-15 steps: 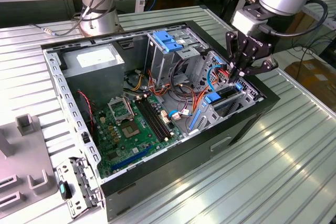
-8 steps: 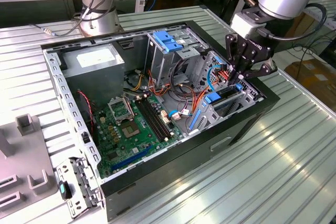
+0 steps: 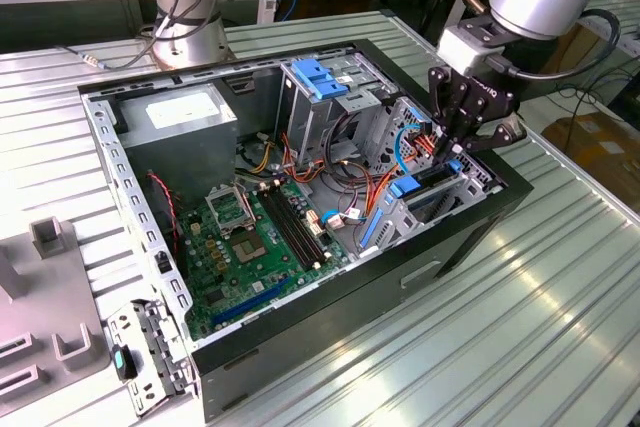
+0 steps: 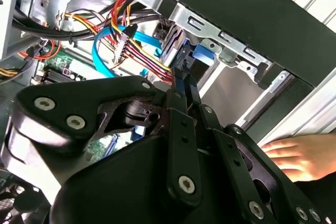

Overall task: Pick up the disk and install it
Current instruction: 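Insert the first disk wire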

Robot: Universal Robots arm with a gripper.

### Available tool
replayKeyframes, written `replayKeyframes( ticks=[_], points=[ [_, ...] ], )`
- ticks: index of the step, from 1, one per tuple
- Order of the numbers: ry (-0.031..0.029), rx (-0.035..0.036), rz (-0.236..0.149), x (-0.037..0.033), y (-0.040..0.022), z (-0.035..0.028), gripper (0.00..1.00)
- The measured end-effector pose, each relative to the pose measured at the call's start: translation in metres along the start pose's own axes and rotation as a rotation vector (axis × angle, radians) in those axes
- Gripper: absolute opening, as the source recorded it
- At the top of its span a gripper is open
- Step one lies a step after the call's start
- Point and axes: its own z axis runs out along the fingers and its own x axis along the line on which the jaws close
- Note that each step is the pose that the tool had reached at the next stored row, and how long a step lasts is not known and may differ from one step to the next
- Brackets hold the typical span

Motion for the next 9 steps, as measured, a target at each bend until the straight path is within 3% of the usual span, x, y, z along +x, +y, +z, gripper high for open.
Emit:
replayKeyframes(
  ticks=[4,9],
  points=[
    [0.0007,-0.0008,0.04,0.0001,-0.0001,0.0033,0.16],
    [0.0008,-0.0009,0.045,0.0009,-0.0001,0.0055,0.16]
  ],
)
